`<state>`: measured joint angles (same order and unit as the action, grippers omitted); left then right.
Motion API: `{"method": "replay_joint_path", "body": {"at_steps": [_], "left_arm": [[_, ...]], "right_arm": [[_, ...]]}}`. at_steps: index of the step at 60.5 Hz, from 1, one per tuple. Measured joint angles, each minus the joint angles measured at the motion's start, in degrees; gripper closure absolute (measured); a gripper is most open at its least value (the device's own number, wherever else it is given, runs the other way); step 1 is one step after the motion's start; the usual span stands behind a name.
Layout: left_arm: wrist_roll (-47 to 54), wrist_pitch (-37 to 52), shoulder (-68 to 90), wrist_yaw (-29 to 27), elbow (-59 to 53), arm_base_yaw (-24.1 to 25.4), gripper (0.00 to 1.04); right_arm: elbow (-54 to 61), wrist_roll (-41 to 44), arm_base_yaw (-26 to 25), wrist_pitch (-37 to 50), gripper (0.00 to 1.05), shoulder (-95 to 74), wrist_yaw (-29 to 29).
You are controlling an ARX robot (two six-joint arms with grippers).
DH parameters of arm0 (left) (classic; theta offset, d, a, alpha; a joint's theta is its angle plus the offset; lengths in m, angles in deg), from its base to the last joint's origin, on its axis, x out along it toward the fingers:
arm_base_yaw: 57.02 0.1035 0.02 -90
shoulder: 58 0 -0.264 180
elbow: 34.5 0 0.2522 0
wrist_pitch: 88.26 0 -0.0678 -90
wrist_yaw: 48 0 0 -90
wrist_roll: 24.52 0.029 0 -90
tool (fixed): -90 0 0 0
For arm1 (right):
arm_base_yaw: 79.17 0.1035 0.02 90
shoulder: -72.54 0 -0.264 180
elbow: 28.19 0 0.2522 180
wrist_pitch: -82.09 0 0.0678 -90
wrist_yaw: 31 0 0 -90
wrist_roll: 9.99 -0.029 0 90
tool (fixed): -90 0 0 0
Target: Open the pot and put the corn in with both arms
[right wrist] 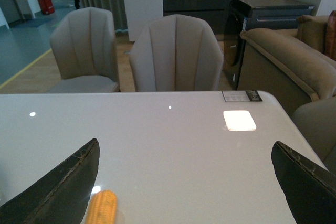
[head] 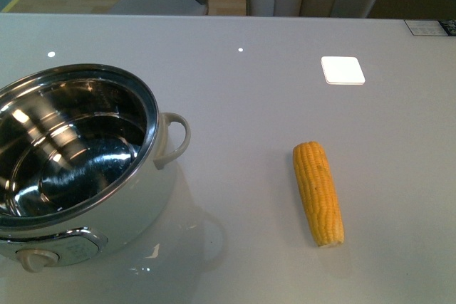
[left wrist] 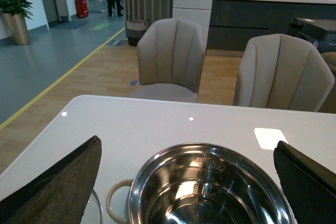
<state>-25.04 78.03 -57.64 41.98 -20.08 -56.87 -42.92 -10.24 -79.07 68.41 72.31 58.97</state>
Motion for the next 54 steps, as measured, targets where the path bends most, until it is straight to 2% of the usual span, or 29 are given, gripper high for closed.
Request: {"method": "replay_joint_path", "body": {"at_steps": [23,24,29,31,36,43,46,54], "left_arm": [[0.00,0.00,0.00,0.00,0.00,0.00,0.07],[0.02,0.00,0.00,0.00,0.00,0.00,0.07],[0.02,-0.02,0.00,0.04,0.00,0.00,0.07],[0.02,-0.02,-0.02,0.09,0.00,0.00,0.07],[0.02,-0.02,-0.02,0.02,0.00,-0.02,0.07],[0.02,-0.02,-0.02,0.00,0.00,0.00,0.07],[0.02,-0.02,-0.02,0.00,0.00,0.00,0.07],[0.02,-0.02,-0.02,0.00,0.00,-0.02,0.07]], "right_arm": [[-0.07,0.00,-0.02,-0.15,0.09,-0.17,0.11],[-0.33,0.09,-0.11,-1.09,0.09,-0.79,0.44],[-9.20,0.11,-1.01,-21.66,0.09,-13.88,3.61],[-11.39,0.11,-1.11,-26.95,0.09,-18.67,3.80],[-12.48,-0.15,-1.27,-32.13,0.09,-25.51,3.82],[-12.41,-0.55,0.28,-28.52,0.09,-30.73,1.49],[-12.28,-0.92,2.51,-24.02,0.09,-34.27,-0.37],[-12.48,-2.86,5.68,-13.33,0.09,-47.04,-0.07]]}}
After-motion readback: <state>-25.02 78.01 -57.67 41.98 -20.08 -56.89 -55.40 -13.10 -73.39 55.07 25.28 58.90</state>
